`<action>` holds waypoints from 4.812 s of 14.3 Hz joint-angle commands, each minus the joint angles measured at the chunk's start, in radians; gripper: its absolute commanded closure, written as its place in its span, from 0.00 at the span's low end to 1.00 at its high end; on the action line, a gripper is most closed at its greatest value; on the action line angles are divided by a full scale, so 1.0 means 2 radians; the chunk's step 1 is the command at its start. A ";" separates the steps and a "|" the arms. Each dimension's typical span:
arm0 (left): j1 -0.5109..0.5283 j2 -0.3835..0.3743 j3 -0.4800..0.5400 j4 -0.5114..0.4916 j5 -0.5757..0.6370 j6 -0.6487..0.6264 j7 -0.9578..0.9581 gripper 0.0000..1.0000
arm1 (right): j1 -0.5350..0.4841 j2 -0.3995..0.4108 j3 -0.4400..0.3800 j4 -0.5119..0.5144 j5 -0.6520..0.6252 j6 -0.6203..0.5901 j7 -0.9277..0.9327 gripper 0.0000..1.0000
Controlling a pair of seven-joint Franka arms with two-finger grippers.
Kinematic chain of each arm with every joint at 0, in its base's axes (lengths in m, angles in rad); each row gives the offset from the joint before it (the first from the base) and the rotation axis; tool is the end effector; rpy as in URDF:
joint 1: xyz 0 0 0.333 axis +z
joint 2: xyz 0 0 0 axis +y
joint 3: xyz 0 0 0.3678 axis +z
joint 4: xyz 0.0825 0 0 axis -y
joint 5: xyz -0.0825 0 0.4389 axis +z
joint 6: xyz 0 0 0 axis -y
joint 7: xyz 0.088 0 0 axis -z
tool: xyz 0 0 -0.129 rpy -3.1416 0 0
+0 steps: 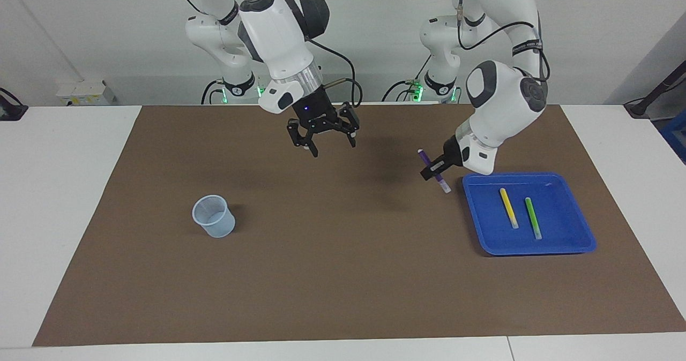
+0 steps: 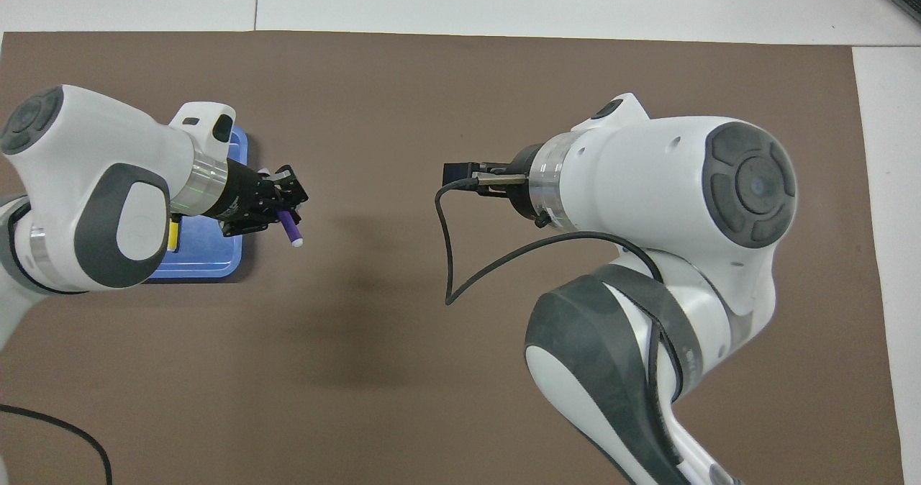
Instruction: Right arm passes pens to left for tray arrangement
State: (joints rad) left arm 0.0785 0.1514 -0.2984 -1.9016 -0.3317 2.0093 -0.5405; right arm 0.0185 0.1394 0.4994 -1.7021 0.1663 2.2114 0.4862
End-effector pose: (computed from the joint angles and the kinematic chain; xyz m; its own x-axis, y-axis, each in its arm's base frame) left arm 0.6280 -0.1603 0.4302 0.8811 0.4160 -0.2251 0.4650 -0.8490 0.2511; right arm 0.6157 0.3389 0.5720 0.9717 -0.0990 0.2145 -0.0134 -0.9296 -0.3684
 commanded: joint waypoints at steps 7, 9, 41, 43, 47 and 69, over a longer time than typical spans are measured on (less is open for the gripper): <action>0.058 0.007 -0.003 -0.012 0.183 0.055 0.174 1.00 | -0.038 -0.002 0.000 0.007 -0.015 0.002 -0.060 0.00; 0.086 0.048 -0.003 0.003 0.196 0.078 0.210 1.00 | -0.063 -0.003 0.000 0.003 -0.016 -0.005 -0.107 0.00; 0.094 0.072 -0.004 -0.003 0.242 0.148 0.227 0.01 | -0.200 -0.052 -0.010 0.063 -0.119 -0.277 -0.236 0.00; 0.090 0.050 -0.004 -0.001 0.242 0.144 0.226 0.01 | -0.201 -0.061 -0.023 0.065 -0.117 -0.277 -0.236 0.00; 0.083 0.021 -0.018 0.058 0.234 0.036 0.226 0.01 | -0.202 -0.077 -0.026 0.064 -0.113 -0.264 -0.235 0.00; 0.069 -0.017 -0.023 0.122 0.223 -0.063 0.222 0.00 | 0.000 -0.091 -0.249 0.057 -0.108 -0.273 -0.235 0.00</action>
State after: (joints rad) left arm 0.2159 0.1448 -0.3505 -1.6293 0.1253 1.8899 -0.0972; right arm -0.0220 -0.0182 0.0493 -1.5694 -0.0550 1.6774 0.0297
